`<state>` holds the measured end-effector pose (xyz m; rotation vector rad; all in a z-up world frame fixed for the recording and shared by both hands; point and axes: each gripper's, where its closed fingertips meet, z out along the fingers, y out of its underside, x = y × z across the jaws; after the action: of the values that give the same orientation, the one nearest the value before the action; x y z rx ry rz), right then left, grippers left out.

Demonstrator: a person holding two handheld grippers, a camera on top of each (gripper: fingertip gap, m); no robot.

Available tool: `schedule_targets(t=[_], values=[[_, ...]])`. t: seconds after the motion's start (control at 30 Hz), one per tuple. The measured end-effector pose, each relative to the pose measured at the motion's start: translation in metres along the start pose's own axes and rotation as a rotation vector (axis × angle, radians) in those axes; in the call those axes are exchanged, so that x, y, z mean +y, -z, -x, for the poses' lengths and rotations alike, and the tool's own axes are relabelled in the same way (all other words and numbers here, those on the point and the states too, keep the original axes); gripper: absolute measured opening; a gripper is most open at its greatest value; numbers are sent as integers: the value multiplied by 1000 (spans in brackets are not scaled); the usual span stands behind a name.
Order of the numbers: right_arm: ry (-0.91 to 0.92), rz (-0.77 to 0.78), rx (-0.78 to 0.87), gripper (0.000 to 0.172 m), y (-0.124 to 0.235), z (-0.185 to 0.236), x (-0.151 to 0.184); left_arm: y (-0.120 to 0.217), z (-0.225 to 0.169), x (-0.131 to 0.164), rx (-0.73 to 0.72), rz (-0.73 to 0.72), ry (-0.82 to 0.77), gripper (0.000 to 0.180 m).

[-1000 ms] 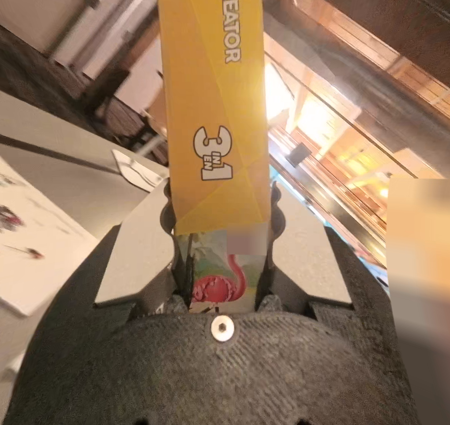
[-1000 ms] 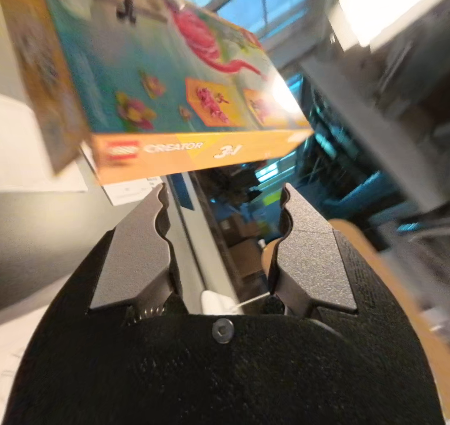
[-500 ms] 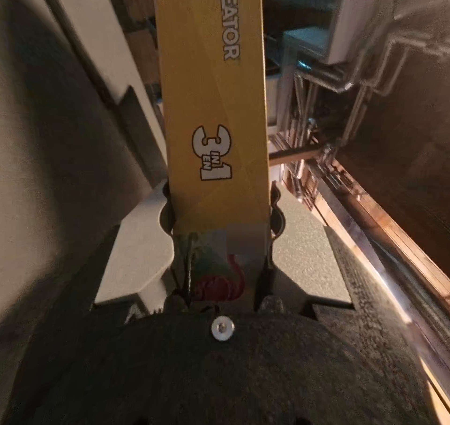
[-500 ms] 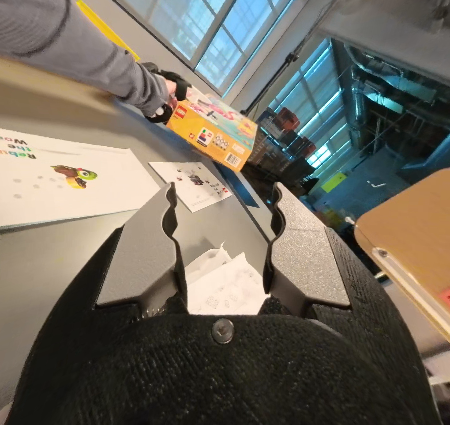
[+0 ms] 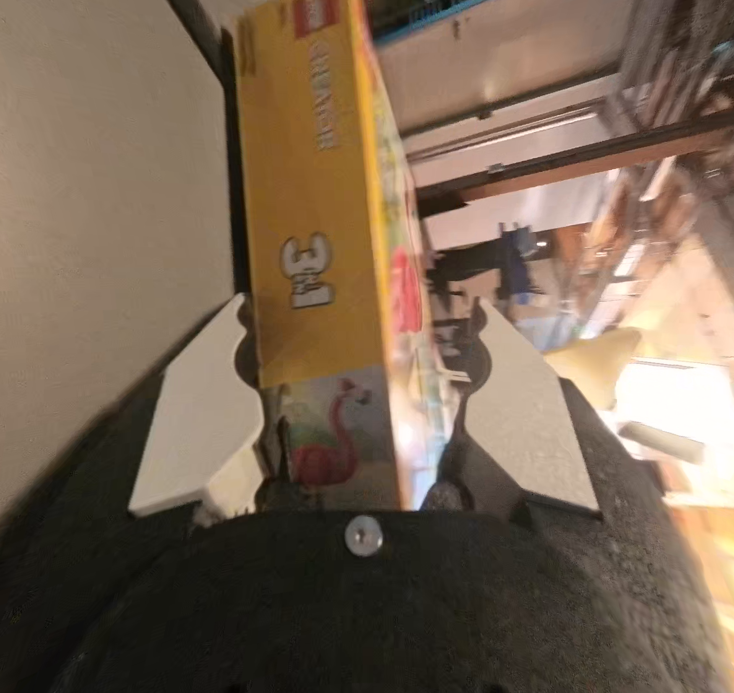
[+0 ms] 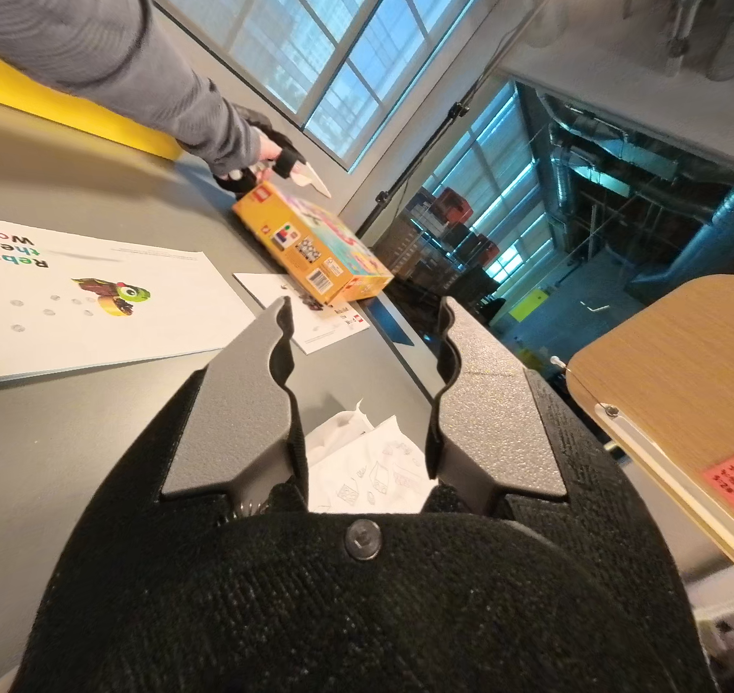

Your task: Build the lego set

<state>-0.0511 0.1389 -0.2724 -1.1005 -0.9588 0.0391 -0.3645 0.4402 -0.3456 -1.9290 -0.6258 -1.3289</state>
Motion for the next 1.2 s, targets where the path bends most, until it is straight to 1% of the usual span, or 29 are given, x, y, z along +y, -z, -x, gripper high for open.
schedule_targets(t=[0.07,0.17,0.2,0.23,0.27,0.33,0.4,0.47,0.5,0.57,0.63,0.7,0.77,0.8,0.83,0.9,0.93,0.97,1.0,1.03,1.1,1.13,1.17,1.2], values=[[0,-2,16,73,1,-3,-1,5,-1,-5,-115,-64,-153,124],[-21,-15,52,74,4,-12,-5,19,-21,-6,-289,-183,-478,125],[-28,-21,66,75,6,-15,-7,25,-35,-2,-324,-222,-599,123],[-33,-29,83,75,8,-19,-11,28,-52,8,-330,-242,-710,120],[-37,-37,100,75,11,-22,-14,31,-71,24,-312,-238,-805,118],[-48,-55,120,75,17,-26,-25,34,-103,69,-241,-177,-954,117],[-82,-77,97,76,21,-22,-39,46,-125,122,-165,-87,-1051,118],[-118,-85,26,79,25,-9,-53,69,-140,178,-84,1,-1130,119],[-132,-79,-47,78,27,4,-58,85,-143,205,-50,41,-1170,119],[-196,-24,-307,76,37,46,-64,121,-142,256,2,115,-1233,118],[-305,25,-625,76,65,98,-72,161,-135,305,62,191,-1276,118],[-379,89,-876,75,98,142,-76,199,-122,345,104,250,-1311,117],[-367,155,-1034,65,125,177,-73,230,-107,377,119,311,-1332,116],[-348,200,-1078,65,134,190,-67,243,-101,393,132,336,-1347,116],[-342,256,-1109,66,140,200,-60,254,-97,409,154,356,-1368,116],[-390,340,-1145,77,149,211,-53,270,-87,440,182,404,-1497,115],[-433,356,-1144,84,150,213,-53,273,-79,447,144,406,-1598,113],[-476,367,-1142,87,152,213,-55,275,-71,452,103,415,-1693,111],[-506,381,-1142,88,154,214,-55,277,-66,461,92,437,-1754,111],[-514,401,-1146,89,158,215,-53,278,-65,474,123,461,-1776,111],[-488,468,-1151,93,165,219,-44,280,-67,506,243,509,-1778,110],[-495,490,-1153,96,168,220,-42,280,-66,520,282,532,-1798,107],[-541,496,-1155,97,167,220,-44,279,-62,531,304,552,-1845,100],[-609,507,-1168,99,167,218,-48,279,-57,541,324,562,-1914,88]])
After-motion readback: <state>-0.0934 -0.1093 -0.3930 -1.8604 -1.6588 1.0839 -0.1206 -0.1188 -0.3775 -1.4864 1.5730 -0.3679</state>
